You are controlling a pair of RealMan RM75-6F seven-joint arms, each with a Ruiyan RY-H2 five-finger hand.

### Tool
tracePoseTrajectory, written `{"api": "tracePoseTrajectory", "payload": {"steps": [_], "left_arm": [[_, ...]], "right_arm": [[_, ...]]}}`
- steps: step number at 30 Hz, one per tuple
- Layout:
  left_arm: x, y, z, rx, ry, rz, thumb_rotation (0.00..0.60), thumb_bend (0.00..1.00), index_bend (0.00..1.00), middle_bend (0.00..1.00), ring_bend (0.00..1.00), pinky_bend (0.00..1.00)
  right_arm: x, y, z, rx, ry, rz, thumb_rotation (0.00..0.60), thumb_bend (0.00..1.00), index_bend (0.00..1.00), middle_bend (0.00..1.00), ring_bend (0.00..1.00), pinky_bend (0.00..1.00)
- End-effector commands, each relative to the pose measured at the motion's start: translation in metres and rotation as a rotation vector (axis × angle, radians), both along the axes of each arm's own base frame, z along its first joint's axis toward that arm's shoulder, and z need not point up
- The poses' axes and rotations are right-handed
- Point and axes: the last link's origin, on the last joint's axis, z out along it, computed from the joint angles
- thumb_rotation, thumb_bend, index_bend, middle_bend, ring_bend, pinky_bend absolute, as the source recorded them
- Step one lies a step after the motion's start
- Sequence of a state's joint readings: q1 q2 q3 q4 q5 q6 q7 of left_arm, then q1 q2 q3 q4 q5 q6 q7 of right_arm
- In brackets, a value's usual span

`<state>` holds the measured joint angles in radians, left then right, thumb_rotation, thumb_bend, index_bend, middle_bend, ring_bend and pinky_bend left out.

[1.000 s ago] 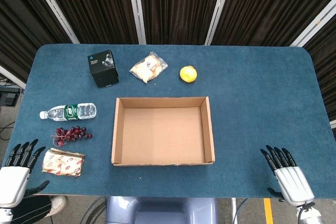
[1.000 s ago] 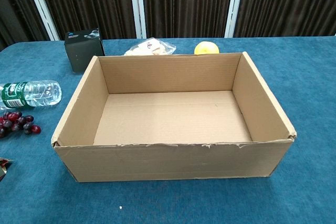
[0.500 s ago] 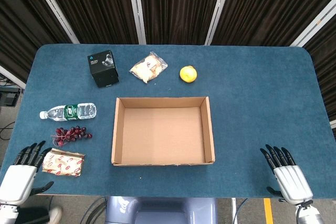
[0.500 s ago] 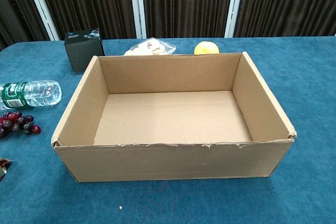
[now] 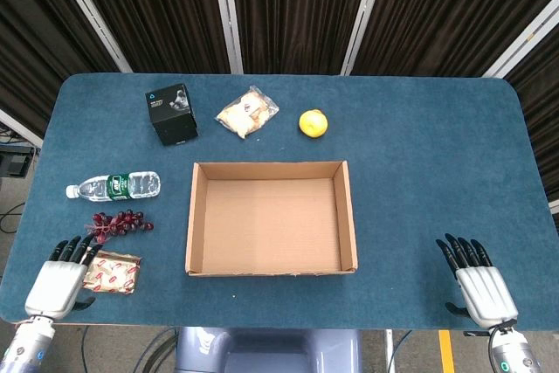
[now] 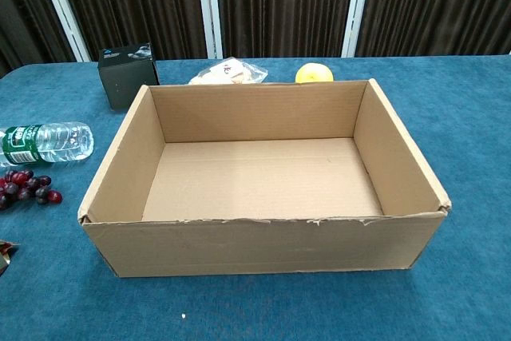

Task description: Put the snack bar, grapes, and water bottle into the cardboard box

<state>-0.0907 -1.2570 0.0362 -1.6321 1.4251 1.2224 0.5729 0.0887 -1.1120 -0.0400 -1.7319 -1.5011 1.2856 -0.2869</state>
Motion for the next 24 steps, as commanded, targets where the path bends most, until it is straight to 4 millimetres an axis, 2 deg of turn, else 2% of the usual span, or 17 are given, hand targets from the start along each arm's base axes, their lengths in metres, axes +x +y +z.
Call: {"api": "tracePoseTrajectory", "payload": {"steps": [1,5,8,11,12,13,15,17,19,24], "left_arm": [[-0.006,0.007,-0.011,-0.04,0.035,0.01,0.566,0.0,0.15,0.03,0.06,0.13],[-0.007,0.014,-0.019,-0.07,0.05,0.0,0.566,0.01,0.19,0.07,0.08,0.14],[-0.007,0.02,-0.025,-0.076,0.061,-0.017,0.572,0.04,0.3,0.16,0.15,0.2],[-0.008,0.024,-0.034,-0.086,0.068,-0.036,0.596,0.21,0.54,0.42,0.35,0.35],[-0.007,0.025,-0.035,-0.083,0.068,-0.044,0.6,0.31,0.66,0.54,0.46,0.43],[-0.004,0.028,-0.036,-0.066,0.063,-0.066,0.6,0.39,0.74,0.62,0.53,0.5],[0.002,0.031,-0.035,0.002,0.037,-0.118,0.6,0.49,0.84,0.7,0.59,0.58],[0.004,0.031,-0.034,0.04,0.007,-0.146,0.6,0.55,0.88,0.73,0.62,0.61],[0.006,0.03,-0.032,0.061,-0.013,-0.164,0.6,0.57,0.88,0.74,0.63,0.62],[0.018,0.021,-0.006,0.153,-0.134,-0.234,0.6,0.58,0.89,0.76,0.63,0.62]], "right_arm": [[-0.001,-0.004,-0.002,-0.001,0.008,-0.011,0.6,0.0,0.0,0.0,0.0,0.0],[-0.003,-0.009,-0.004,-0.004,0.016,-0.028,0.6,0.0,0.0,0.0,0.0,0.0],[-0.005,-0.011,-0.004,-0.005,0.021,-0.041,0.6,0.0,0.0,0.0,0.0,0.0],[-0.007,-0.013,-0.005,-0.008,0.027,-0.052,0.6,0.0,0.0,0.0,0.0,0.0],[-0.007,-0.014,-0.005,-0.008,0.027,-0.053,0.6,0.0,0.0,0.0,0.0,0.0],[-0.007,-0.014,-0.005,-0.009,0.029,-0.057,0.6,0.0,0.0,0.0,0.0,0.0],[-0.008,-0.014,-0.005,-0.008,0.033,-0.061,0.6,0.0,0.0,0.0,0.0,0.0],[-0.008,-0.014,-0.005,-0.008,0.034,-0.064,0.6,0.0,0.0,0.0,0.0,0.0],[-0.008,-0.014,-0.005,-0.009,0.035,-0.067,0.6,0.0,0.0,0.0,0.0,0.0],[-0.008,-0.014,-0.006,-0.008,0.033,-0.069,0.6,0.0,0.0,0.0,0.0,0.0]]}}
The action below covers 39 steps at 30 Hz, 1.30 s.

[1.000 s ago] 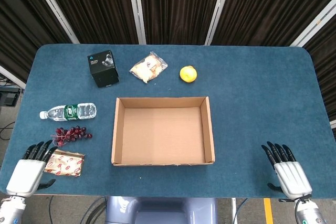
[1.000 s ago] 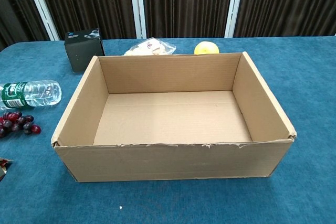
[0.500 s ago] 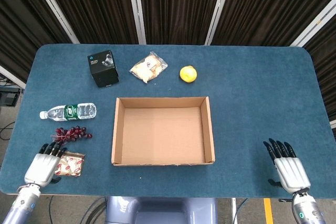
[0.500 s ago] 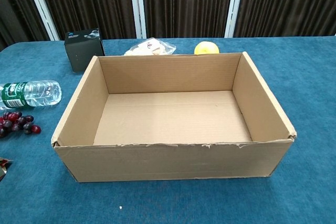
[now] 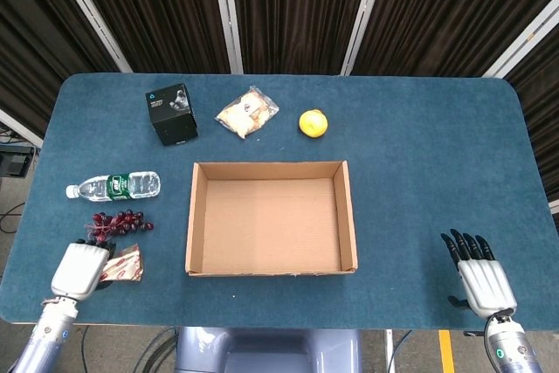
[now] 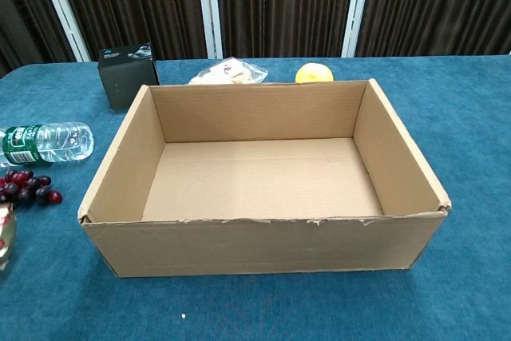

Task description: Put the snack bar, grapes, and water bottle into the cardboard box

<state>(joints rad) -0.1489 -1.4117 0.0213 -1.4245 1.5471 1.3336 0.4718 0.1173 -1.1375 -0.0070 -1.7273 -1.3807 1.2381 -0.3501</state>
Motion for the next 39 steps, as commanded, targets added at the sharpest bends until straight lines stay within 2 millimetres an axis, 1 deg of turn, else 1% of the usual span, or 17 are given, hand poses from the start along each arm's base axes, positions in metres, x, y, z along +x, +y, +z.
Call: {"api": "tracePoseTrajectory", "payload": {"steps": [1,4,7,11,14,17,18,21,23,24,25,26,27,28,31,35,39], "left_arm": [[0.014,-0.01,0.025,0.064,-0.133,-0.069,0.6,0.58,0.89,0.76,0.63,0.62],[0.036,-0.011,0.049,0.095,-0.268,-0.126,0.6,0.58,0.9,0.76,0.63,0.62],[0.07,-0.003,0.073,0.13,-0.389,-0.211,0.6,0.58,0.9,0.76,0.63,0.62],[0.117,0.016,0.081,0.125,-0.487,-0.287,0.6,0.58,0.91,0.77,0.63,0.62],[0.151,0.033,0.073,0.086,-0.531,-0.323,0.6,0.57,0.91,0.77,0.63,0.61],[0.192,0.054,0.051,0.042,-0.532,-0.37,0.6,0.54,0.91,0.75,0.62,0.61],[0.197,0.058,0.046,0.036,-0.528,-0.375,0.6,0.52,0.91,0.73,0.62,0.61],[0.227,0.076,0.01,-0.023,-0.481,-0.386,0.6,0.38,0.84,0.66,0.59,0.6],[0.238,0.081,-0.011,-0.069,-0.464,-0.372,0.6,0.28,0.66,0.58,0.55,0.59],[0.243,0.084,-0.022,-0.09,-0.453,-0.362,0.6,0.2,0.42,0.47,0.47,0.56],[0.247,0.085,-0.034,-0.121,-0.438,-0.352,0.6,0.12,0.2,0.3,0.34,0.51],[0.248,0.085,-0.045,-0.156,-0.41,-0.344,0.6,0.07,0.06,0.16,0.21,0.45],[0.247,0.084,-0.05,-0.176,-0.393,-0.339,0.6,0.03,0.0,0.08,0.13,0.39],[0.245,0.082,-0.059,-0.216,-0.355,-0.329,0.6,0.0,0.0,0.0,0.03,0.31],[0.247,0.078,-0.065,-0.267,-0.328,-0.325,0.6,0.0,0.0,0.0,0.0,0.2],[0.246,0.068,-0.058,-0.3,-0.331,-0.327,0.6,0.0,0.0,0.0,0.0,0.15],[0.238,0.057,-0.036,-0.307,-0.364,-0.314,0.6,0.0,0.0,0.0,0.0,0.12]], "right_arm": [[0.0,-0.001,0.0,0.003,-0.002,-0.001,0.6,0.0,0.0,0.0,0.0,0.0],[0.0,-0.002,-0.002,0.011,-0.005,-0.004,0.6,0.0,0.0,0.0,0.0,0.0],[-0.001,-0.005,-0.003,0.021,-0.013,-0.011,0.6,0.0,0.0,0.0,0.0,0.0],[0.001,-0.009,0.0,0.019,-0.031,-0.012,0.6,0.0,0.0,0.0,0.0,0.0],[0.001,-0.01,0.003,0.017,-0.046,-0.014,0.6,0.0,0.0,0.0,0.0,0.0],[0.0,-0.01,0.009,0.011,-0.062,-0.015,0.6,0.0,0.0,0.0,0.0,0.0],[0.0,-0.01,0.009,0.011,-0.064,-0.015,0.6,0.0,0.0,0.0,0.0,0.0],[-0.002,-0.01,0.016,0.002,-0.08,-0.021,0.6,0.0,0.0,0.0,0.0,0.0],[-0.004,-0.01,0.019,-0.002,-0.085,-0.025,0.6,0.0,0.0,0.0,0.0,0.0],[-0.005,-0.011,0.02,-0.003,-0.089,-0.028,0.6,0.0,0.0,0.0,0.0,0.0],[-0.007,-0.011,0.022,-0.006,-0.094,-0.033,0.6,0.0,0.0,0.0,0.0,0.0],[-0.009,-0.011,0.024,-0.01,-0.097,-0.041,0.6,0.0,0.0,0.0,0.0,0.0],[-0.01,-0.012,0.025,-0.012,-0.098,-0.043,0.6,0.0,0.0,0.0,0.0,0.0],[-0.011,-0.012,0.027,-0.015,-0.1,-0.049,0.6,0.0,0.0,0.0,0.0,0.0],[-0.014,-0.011,0.029,-0.017,-0.1,-0.055,0.6,0.0,0.0,0.0,0.0,0.0],[-0.015,-0.01,0.031,-0.021,-0.099,-0.062,0.6,0.0,0.0,0.0,0.0,0.0],[-0.016,-0.01,0.029,-0.016,-0.087,-0.064,0.6,0.0,0.0,0.0,0.0,0.0]]}}
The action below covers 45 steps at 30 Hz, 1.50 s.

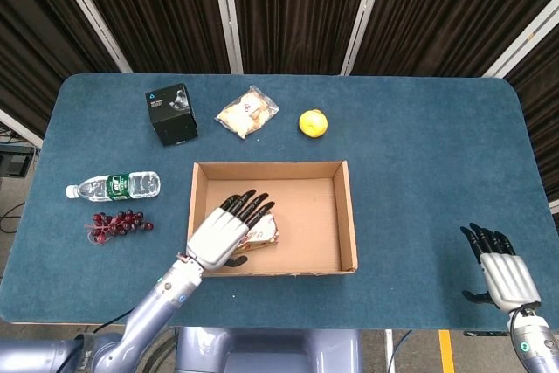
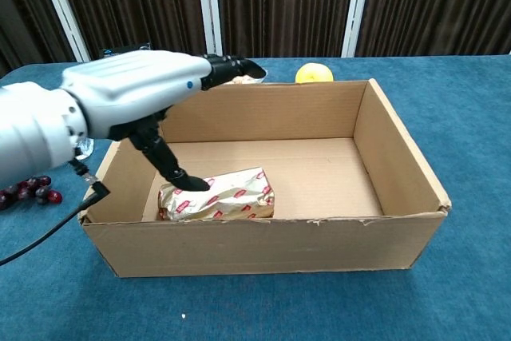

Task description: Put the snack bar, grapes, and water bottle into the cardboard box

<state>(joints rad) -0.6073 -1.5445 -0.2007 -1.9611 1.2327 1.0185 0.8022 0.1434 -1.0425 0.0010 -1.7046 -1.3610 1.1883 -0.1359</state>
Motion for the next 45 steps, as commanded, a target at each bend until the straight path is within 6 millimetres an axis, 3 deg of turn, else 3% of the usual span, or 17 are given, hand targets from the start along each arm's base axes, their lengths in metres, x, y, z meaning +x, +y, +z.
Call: {"api": "tracePoseTrajectory", "payload": {"steps": [1,5,8,11,16,22,29,36,45], "left_arm": [[-0.01,-0.011,0.023,-0.012,-0.03,0.021,0.6,0.0,0.0,0.0,0.0,0.12],[-0.031,-0.016,0.054,0.022,-0.041,0.065,0.6,0.0,0.0,0.0,0.01,0.19],[-0.058,-0.019,0.079,0.1,-0.037,0.104,0.6,0.0,0.0,0.04,0.12,0.29],[-0.11,-0.024,0.107,0.257,0.044,0.122,0.6,0.0,0.04,0.08,0.14,0.29],[-0.183,-0.033,0.12,0.328,0.147,0.221,0.6,0.0,0.1,0.15,0.15,0.29],[-0.231,-0.023,0.117,0.324,0.185,0.282,0.6,0.01,0.13,0.14,0.15,0.29],[-0.26,-0.004,0.098,0.282,0.232,0.337,0.6,0.01,0.15,0.13,0.15,0.29],[-0.276,0.009,0.07,0.214,0.262,0.375,0.6,0.01,0.16,0.15,0.15,0.29],[-0.273,0.022,0.042,0.131,0.254,0.37,0.6,0.01,0.2,0.2,0.19,0.29]], "right_arm": [[0.0,0.0,-0.003,0.005,0.008,0.001,0.6,0.0,0.0,0.0,0.0,0.0],[0.002,0.0,-0.008,0.011,0.019,0.007,0.6,0.0,0.0,0.0,0.0,0.0],[0.003,0.0,-0.01,0.014,0.026,0.009,0.6,0.0,0.0,0.0,0.0,0.0],[0.003,-0.001,-0.011,0.01,0.031,0.005,0.6,0.0,0.0,0.0,0.0,0.0],[0.001,-0.004,-0.011,-0.003,0.043,-0.007,0.6,0.01,0.0,0.0,0.0,0.0],[0.001,-0.008,-0.022,0.028,0.065,-0.018,0.6,0.0,0.0,0.0,0.0,0.0],[0.001,-0.012,-0.031,0.046,0.089,-0.033,0.6,0.0,0.0,0.0,0.0,0.0],[0.001,-0.012,-0.031,0.046,0.09,-0.043,0.6,0.0,0.0,0.0,0.0,0.0],[0.0,-0.014,-0.033,0.053,0.099,-0.045,0.6,0.0,0.0,0.0,0.0,0.0]]}}
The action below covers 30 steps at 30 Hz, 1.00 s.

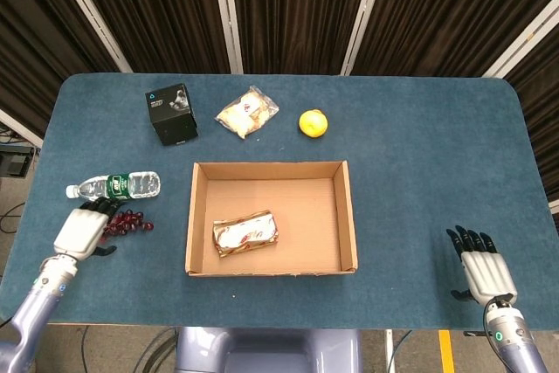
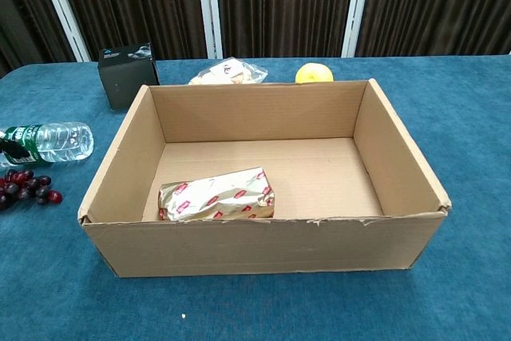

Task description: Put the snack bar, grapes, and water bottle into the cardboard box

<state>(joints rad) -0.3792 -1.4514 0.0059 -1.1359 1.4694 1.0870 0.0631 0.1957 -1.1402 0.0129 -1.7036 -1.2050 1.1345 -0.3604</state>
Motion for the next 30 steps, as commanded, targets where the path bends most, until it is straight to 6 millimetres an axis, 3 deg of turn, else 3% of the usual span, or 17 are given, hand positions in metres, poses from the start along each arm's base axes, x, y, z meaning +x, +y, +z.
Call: {"api": "tracePoseTrajectory", "payload": {"steps": [1,5,8,11,15,21,25,30], "left_arm": [[0.001,0.002,-0.006,-0.02,0.0,-0.006,0.6,0.02,0.23,0.22,0.2,0.29],[-0.001,0.005,-0.01,-0.022,0.002,-0.002,0.6,0.12,0.44,0.4,0.31,0.35],[0.002,0.009,-0.013,0.02,-0.029,0.0,0.6,0.39,0.74,0.63,0.51,0.5],[0.01,0.009,-0.012,0.105,-0.077,-0.037,0.6,0.55,0.85,0.73,0.59,0.58],[0.02,0.006,-0.004,0.184,-0.149,-0.094,0.6,0.63,0.88,0.78,0.63,0.61],[0.035,-0.002,0.014,0.259,-0.241,-0.159,0.6,0.66,0.89,0.79,0.65,0.62],[0.058,-0.011,0.034,0.292,-0.357,-0.23,0.6,0.66,0.89,0.79,0.65,0.62],[0.112,-0.013,0.06,0.317,-0.48,-0.35,0.6,0.65,0.9,0.79,0.65,0.62]], "right_arm": [[-0.001,-0.001,0.0,-0.003,0.004,-0.005,0.6,0.0,0.0,0.0,0.0,0.0],[-0.002,-0.001,0.001,-0.008,0.006,-0.011,0.6,0.0,0.0,0.0,0.0,0.0],[-0.003,-0.001,0.001,-0.004,0.008,-0.015,0.6,0.0,0.0,0.0,0.0,0.0],[-0.004,0.0,0.001,-0.005,0.009,-0.018,0.6,0.0,0.0,0.0,0.0,0.0],[-0.004,0.0,0.003,-0.009,0.007,-0.02,0.6,0.0,0.0,0.0,0.0,0.0],[-0.003,0.004,0.009,-0.023,-0.004,-0.015,0.6,0.0,0.0,0.0,0.0,0.0],[-0.002,0.006,0.012,-0.031,-0.016,-0.008,0.6,0.0,0.0,0.0,0.0,0.0],[0.0,0.006,0.015,-0.022,-0.04,-0.001,0.6,0.0,0.0,0.0,0.0,0.0]]}}
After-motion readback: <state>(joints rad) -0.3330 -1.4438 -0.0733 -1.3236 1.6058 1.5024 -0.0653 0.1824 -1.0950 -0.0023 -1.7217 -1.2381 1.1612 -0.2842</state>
